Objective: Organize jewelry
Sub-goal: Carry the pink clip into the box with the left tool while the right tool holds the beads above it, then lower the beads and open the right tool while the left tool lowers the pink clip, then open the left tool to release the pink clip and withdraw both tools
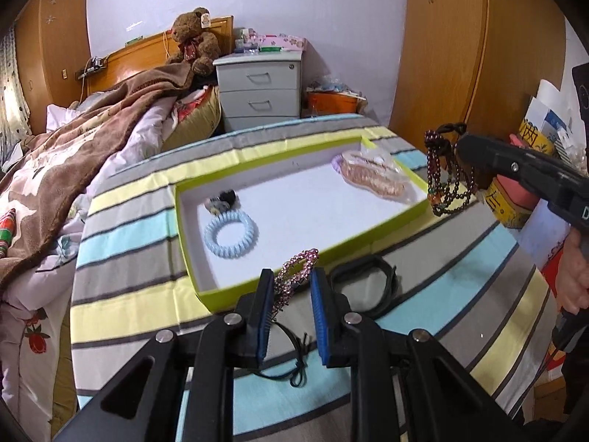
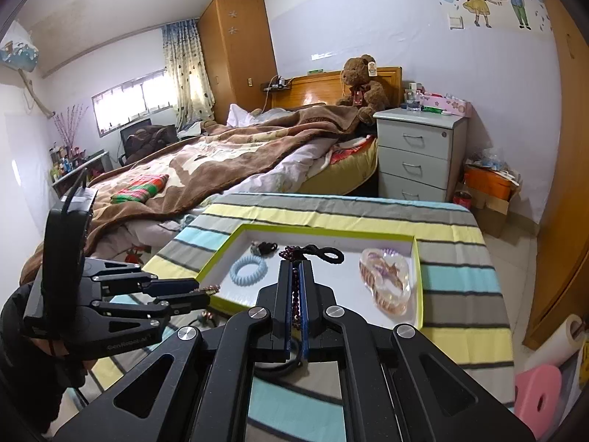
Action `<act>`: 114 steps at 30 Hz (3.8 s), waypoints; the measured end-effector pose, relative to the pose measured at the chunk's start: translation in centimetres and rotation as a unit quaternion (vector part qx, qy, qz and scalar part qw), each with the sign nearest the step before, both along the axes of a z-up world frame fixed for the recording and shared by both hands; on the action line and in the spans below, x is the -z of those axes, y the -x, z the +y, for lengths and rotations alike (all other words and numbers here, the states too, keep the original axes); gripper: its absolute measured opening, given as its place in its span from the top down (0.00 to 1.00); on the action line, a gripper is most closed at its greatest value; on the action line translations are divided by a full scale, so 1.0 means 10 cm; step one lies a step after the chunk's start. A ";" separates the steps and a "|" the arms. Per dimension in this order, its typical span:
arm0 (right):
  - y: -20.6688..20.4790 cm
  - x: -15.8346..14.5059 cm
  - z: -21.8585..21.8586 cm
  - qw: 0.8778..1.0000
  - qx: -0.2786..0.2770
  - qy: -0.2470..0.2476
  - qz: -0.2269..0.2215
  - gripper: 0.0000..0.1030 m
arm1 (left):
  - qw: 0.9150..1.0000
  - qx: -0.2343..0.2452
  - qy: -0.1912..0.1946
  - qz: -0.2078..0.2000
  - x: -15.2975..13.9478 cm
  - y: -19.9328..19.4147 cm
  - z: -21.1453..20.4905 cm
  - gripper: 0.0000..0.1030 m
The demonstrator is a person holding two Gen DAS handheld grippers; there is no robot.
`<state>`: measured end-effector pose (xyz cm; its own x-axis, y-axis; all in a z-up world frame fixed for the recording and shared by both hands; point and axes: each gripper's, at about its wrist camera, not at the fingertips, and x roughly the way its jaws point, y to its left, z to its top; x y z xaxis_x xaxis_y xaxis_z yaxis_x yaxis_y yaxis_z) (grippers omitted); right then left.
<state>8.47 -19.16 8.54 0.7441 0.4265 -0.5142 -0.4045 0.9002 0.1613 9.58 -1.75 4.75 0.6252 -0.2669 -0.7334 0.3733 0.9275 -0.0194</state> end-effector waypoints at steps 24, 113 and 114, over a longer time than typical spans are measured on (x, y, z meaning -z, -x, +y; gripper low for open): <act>-1.34 0.39 0.40 0.995 -0.008 0.017 0.097 0.97 | 0.999 -0.040 0.013 0.014 0.08 -0.59 0.24 0.79; -0.86 0.42 0.14 0.994 0.037 0.018 0.101 0.61 | 0.996 -0.077 0.046 0.026 0.12 -0.32 0.37 0.48; -0.80 0.42 0.13 0.994 0.037 0.017 0.100 0.61 | 0.995 -0.081 0.050 0.026 0.12 -0.30 0.40 0.47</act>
<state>16.51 -17.84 4.38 0.6538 0.3553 -0.6681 -0.3005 0.9322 0.2016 12.60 2.27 3.59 0.6277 -0.2391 -0.7409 0.2145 0.9679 -0.1307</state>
